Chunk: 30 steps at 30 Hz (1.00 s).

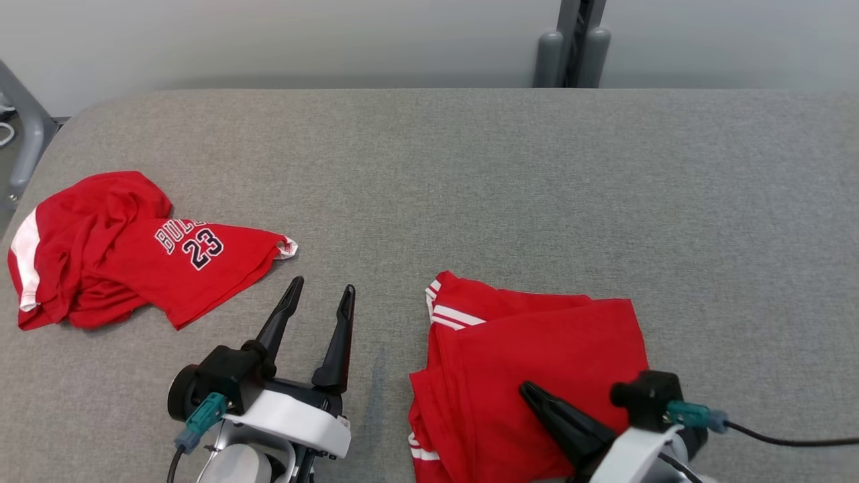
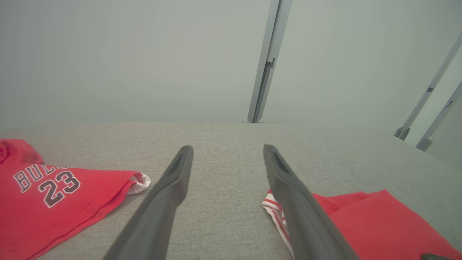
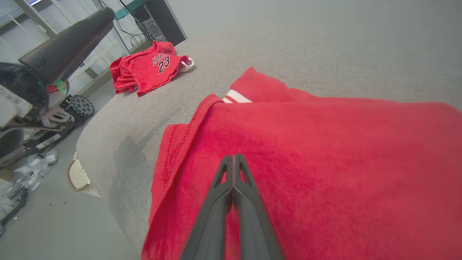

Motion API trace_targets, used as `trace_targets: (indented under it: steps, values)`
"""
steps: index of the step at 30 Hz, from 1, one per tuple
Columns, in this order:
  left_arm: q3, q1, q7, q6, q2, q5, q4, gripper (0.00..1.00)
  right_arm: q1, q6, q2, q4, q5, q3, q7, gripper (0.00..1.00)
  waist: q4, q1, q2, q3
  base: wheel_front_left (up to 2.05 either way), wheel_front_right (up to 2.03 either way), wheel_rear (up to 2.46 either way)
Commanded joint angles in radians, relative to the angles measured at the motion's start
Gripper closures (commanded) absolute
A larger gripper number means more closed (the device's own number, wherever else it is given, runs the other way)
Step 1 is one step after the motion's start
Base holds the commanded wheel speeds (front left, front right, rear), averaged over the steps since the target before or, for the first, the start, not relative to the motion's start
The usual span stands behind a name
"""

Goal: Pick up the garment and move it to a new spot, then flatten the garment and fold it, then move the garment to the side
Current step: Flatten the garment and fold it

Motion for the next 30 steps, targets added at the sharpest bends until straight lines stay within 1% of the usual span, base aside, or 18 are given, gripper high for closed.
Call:
trace_targets:
  steps: [1,4,9,13,20,25,30]
  values:
    - [-0.002,-0.015,-0.004,-0.003,0.004,0.002,0.0,0.0,-0.043,0.0,-0.003,0.003,-0.009,0.023,0.016,1.0,0.012,0.0,0.0,0.004,0.0,0.0,0.0]
    - [-0.009,-0.02,-0.004,-0.006,0.003,0.003,0.002,0.0,-0.084,0.0,0.0,0.02,-0.012,0.051,0.031,1.0,0.027,0.0,0.0,0.008,0.0,0.0,0.0]
    - [-0.023,-0.031,-0.004,0.0,0.003,-0.008,0.003,0.0,-0.182,0.0,-0.006,0.113,-0.008,0.117,0.09,1.0,0.072,0.0,0.0,0.022,0.0,0.0,0.0]
    - [-0.035,-0.03,-0.004,0.005,0.004,-0.017,0.004,0.0,-0.247,0.0,-0.003,0.177,0.042,0.165,0.105,1.0,0.107,0.0,0.0,0.033,0.0,0.0,0.0]
    - [-0.05,-0.042,-0.004,0.014,0.004,-0.035,0.005,0.0,-0.355,0.0,-0.017,0.244,0.13,0.236,0.08,1.0,0.156,0.0,0.0,0.055,0.0,0.0,0.0]
    - [-0.059,-0.048,-0.004,0.021,0.004,-0.045,0.002,0.0,-0.406,0.0,-0.024,0.285,0.181,0.267,0.047,1.0,0.179,0.0,0.0,0.064,0.0,0.0,0.0]
    - [-0.065,-0.053,-0.004,0.026,0.004,-0.053,-0.002,0.0,-0.443,0.0,-0.03,0.307,0.225,0.318,0.029,1.0,0.194,0.0,0.0,0.075,0.0,0.0,0.0]
